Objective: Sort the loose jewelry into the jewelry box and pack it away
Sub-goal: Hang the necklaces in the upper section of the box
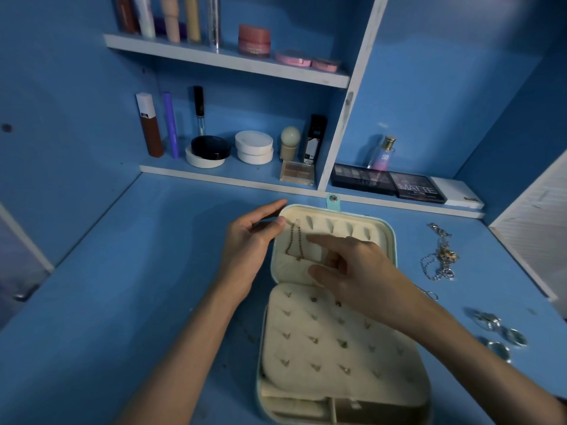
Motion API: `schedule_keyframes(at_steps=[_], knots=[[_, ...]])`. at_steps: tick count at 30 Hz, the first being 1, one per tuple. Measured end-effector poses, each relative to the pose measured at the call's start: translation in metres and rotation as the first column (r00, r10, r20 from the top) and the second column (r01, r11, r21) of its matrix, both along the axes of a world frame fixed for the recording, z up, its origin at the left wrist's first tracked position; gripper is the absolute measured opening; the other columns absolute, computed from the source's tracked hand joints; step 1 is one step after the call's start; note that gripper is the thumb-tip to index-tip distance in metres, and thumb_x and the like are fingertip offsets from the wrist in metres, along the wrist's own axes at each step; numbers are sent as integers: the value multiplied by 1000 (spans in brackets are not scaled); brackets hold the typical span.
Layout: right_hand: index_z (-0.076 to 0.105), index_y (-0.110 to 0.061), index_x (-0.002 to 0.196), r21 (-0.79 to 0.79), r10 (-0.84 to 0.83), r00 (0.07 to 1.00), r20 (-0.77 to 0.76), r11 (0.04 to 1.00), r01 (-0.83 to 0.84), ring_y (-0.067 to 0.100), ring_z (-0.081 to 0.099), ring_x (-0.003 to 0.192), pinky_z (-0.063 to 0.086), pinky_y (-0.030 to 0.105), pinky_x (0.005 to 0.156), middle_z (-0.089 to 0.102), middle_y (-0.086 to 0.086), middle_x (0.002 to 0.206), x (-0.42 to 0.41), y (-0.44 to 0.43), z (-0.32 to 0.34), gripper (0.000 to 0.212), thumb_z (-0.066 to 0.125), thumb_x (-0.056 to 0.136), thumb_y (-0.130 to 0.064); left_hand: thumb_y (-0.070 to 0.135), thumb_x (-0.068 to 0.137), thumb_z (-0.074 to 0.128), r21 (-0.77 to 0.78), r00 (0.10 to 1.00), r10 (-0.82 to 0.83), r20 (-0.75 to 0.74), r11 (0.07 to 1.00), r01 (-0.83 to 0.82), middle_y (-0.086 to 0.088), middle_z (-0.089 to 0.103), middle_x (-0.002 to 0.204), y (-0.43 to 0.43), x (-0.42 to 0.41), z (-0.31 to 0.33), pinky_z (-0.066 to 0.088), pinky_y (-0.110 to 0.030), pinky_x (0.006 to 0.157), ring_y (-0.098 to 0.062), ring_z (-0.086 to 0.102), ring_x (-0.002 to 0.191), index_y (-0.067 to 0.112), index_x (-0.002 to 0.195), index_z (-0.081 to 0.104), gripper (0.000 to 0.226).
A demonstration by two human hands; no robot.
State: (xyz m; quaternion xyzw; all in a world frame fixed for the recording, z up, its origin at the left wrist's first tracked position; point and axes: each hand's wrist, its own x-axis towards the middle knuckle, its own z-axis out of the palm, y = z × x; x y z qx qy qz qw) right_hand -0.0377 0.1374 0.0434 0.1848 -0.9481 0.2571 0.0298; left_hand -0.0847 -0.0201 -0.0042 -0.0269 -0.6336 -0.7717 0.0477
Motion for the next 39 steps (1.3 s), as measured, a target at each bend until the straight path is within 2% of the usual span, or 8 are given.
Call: schedule_keyframes(at_steps=[4, 7, 13, 18, 23, 30, 33, 39], knots=[[64, -23, 111, 1, 10, 999, 34, 1000, -10, -3, 48, 66, 35, 6, 63, 49, -17, 72, 0, 0, 2, 26, 59, 86, -18, 2, 87, 61, -4, 1000, 3, -5, 1000, -3, 12, 73, 100, 0, 0, 0, 51, -19, 82, -2, 67, 92, 31, 101, 69, 33], [56, -27, 115, -39, 28, 997, 77, 999, -25, 0, 50, 65, 37, 12, 59, 47, -9, 59, -2, 2, 2, 33, 60, 85, -14, 2, 87, 61, 1, 1000, 3, -7, 1000, -3, 12, 73, 100, 0, 0, 0, 52, -19, 83, -3, 67, 92, 31, 101, 69, 33], [63, -34, 116, -9, 72, 994, 84, 997, -71, -11, 50, 66, 36, 8, 63, 46, -21, 62, -4, 0, 3, 34, 59, 87, -17, 2, 87, 61, -4, 1000, -1, -5, 1000, 1, 9, 71, 106, 0, 0, 1, 50, -13, 74, 0, 66, 93, 30, 103, 68, 33], [33, -34, 137, -71, 8, 999, 41, 997, -5, 5, 47, 58, 32, 15, 62, 50, -7, 57, -12, 8, 3, 60, 59, 87, -13, 2, 88, 60, 5, 1000, -10, -16, 1000, 10, 12, 69, 106, 0, 1, 3, 50, -13, 78, 4, 65, 94, 29, 106, 67, 33], [40, -29, 133, -71, -45, 993, 108, 996, 53, 5, 42, 54, 35, 15, 54, 45, -8, 55, -19, 6, 2, 49, 56, 89, -14, 3, 87, 61, -13, 1000, 8, -27, 1000, -8, 9, 71, 108, 0, 2, 3, 50, -23, 94, -2, 65, 101, 31, 104, 68, 33], [43, -35, 108, -178, -45, 988, 150, 981, 72, 6, 43, 54, 37, 15, 57, 57, 2, 60, -22, 13, -1, 39, 58, 85, -7, 1, 87, 61, -8, 999, 13, -36, 1000, -14, 6, 70, 109, 0, 2, 2, 50, -24, 93, -4, 65, 101, 30, 105, 67, 35], [47, -35, 99, -202, -43, 991, 129, 977, 69, 6, 45, 55, 39, 14, 59, 59, -4, 59, -20, 15, -3, 35, 58, 84, -5, 0, 87, 62, -8, 999, 17, -43, 1000, -17, 7, 70, 108, 0, 1, 2, 50, -21, 91, -2, 65, 98, 30, 104, 67, 35], [40, -32, 125, -260, -85, 970, 229, 955, 145, 3, 49, 58, 42, 16, 64, 63, -5, 67, -13, 15, -3, 42, 59, 90, -19, 0, 87, 61, -1, 998, 22, -50, 1000, -22, 12, 70, 106, 1, 1, 1, 50, -17, 87, 1, 65, 95, 30, 103, 67, 35]])
